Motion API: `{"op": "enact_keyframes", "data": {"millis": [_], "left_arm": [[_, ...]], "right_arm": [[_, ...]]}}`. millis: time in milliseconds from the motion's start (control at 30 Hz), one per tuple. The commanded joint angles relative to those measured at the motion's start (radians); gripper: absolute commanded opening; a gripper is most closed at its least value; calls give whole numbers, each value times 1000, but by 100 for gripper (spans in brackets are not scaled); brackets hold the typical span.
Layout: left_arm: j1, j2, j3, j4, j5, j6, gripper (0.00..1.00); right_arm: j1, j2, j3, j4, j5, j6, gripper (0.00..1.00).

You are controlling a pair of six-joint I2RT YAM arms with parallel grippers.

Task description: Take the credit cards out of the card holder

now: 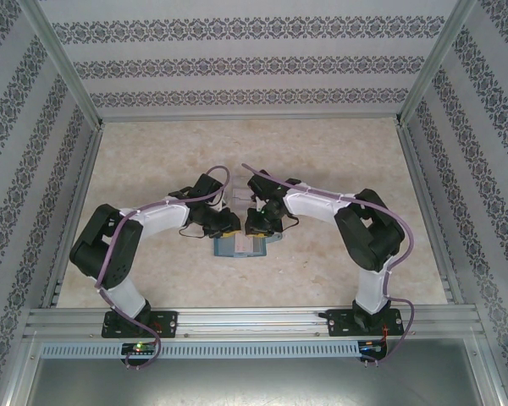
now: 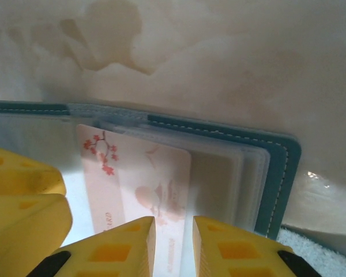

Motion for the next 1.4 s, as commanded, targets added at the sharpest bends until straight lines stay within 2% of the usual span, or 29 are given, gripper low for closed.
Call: {"op": "enact_keyframes", "data": {"millis": [0,433,700,1067,1367], "left_arm": [[17,25,-20,44,33,-13,26],[24,73,-47,110,70,-21,29],[25,71,-76,230,131,-66,22],[33,51,-67,149,110,-36,11],[41,8,-70,59,73,4,9]], "right_arm": [[11,33,6,-2,-17,2,24],[6,51,2,-17,-6,-4,24],[4,57,3,-15,-8,-4,25],[-8,58,3,-18,-8,-12,24],[-31,49,-4,-27,-1,-27,24]]}}
